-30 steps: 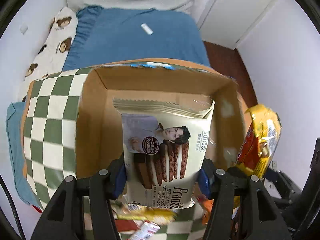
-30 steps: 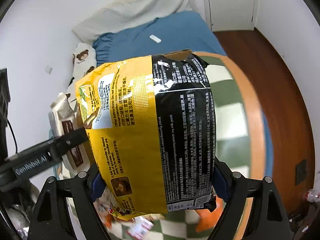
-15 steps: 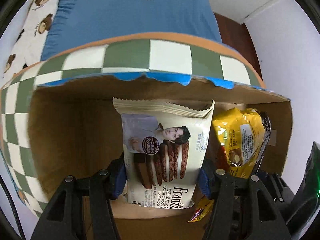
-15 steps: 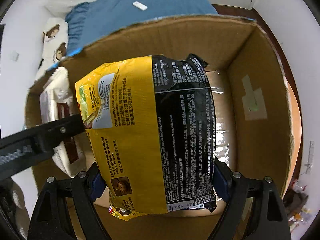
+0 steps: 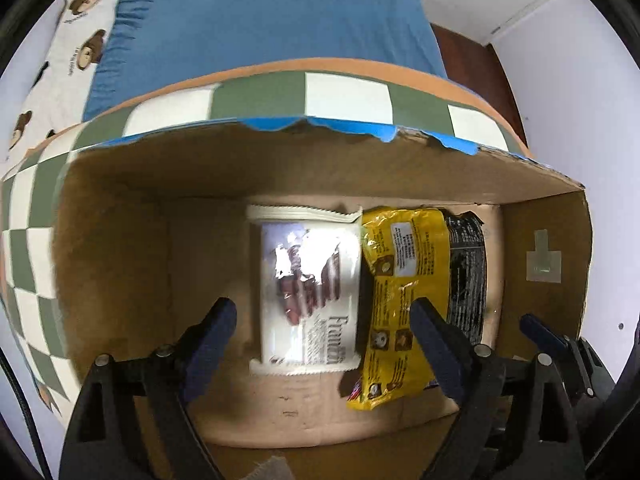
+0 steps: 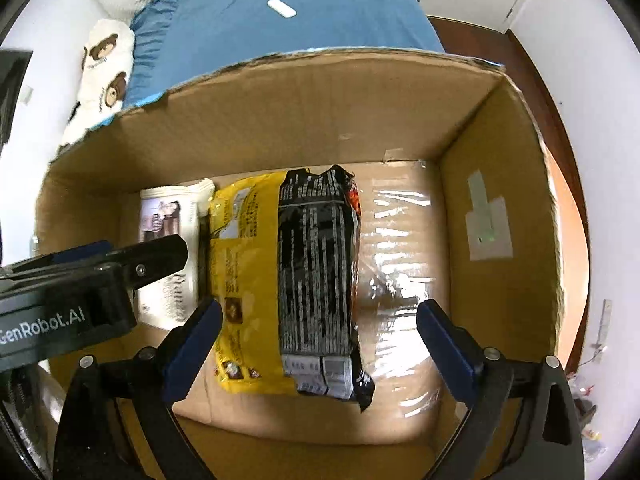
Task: Organize snacks
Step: 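Carry both packs into the cardboard box and open both grippers, then grasp the panda chip bag with the left gripper while the right grasps the yellow Guoba bag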
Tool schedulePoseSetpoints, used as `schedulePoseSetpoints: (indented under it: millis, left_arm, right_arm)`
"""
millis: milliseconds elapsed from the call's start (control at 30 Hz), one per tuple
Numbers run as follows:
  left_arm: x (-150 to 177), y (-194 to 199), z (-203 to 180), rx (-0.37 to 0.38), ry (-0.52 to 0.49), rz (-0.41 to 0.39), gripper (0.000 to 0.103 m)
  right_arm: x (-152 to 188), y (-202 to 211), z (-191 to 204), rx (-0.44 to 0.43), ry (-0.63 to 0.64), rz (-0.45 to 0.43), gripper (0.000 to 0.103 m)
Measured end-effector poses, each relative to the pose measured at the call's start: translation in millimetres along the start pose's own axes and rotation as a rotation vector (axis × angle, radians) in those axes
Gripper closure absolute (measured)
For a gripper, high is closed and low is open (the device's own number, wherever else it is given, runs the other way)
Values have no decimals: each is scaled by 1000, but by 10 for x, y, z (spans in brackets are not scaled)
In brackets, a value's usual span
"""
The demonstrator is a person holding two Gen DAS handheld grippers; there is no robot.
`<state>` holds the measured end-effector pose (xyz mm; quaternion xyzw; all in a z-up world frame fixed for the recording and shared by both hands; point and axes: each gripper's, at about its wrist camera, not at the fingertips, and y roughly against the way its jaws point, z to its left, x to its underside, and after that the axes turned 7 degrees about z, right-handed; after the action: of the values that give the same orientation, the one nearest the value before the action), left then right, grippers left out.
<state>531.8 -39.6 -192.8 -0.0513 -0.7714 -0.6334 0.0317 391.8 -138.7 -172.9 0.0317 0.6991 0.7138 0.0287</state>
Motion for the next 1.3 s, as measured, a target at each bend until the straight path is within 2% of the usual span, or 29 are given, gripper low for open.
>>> schedulePoseSetpoints:
  millis: [300,433,667,767,867,933,1000,1133,1200,1300]
  left_arm:
    - [647,524,59,-66,-28,-151,15]
    - [942,768,49,-95,-26,-238,15]
    - [1443,1221,65,-63,8,-335,15]
    - [1751,1369,72,-60,12,-382,15]
    - [2112,1375,120,-89,27,-404,15]
    - [2395,1243,207,-131,39,-390,15]
    - [2595,1061,293,-173,39,-356,15]
    - [2878,343,623,-229,57,-183,15]
    - [3001,-54,854,-233,97,-88,15]
    - [3120,-420,1073,-231,147,-17,15]
  right_arm:
    - [575,474,-40,-21,-1,-94,4]
    - [767,769,94,-32,15,-157,4]
    - [1205,1301,134,-65,59,-268,4]
    - [1431,1444,72,-109,49,-294,4]
    - [1717,1461,10,-162,39,-300,5]
    - [1931,1326,-23,-207,37,-278,18]
    - [2131,1101,-36,-240,34,-228,25]
    - [2514,496,5,-287,40,-78,24]
    - [2676,149,68,-276,43,5,24]
    - [2807,-238,156,-241,42,62,24]
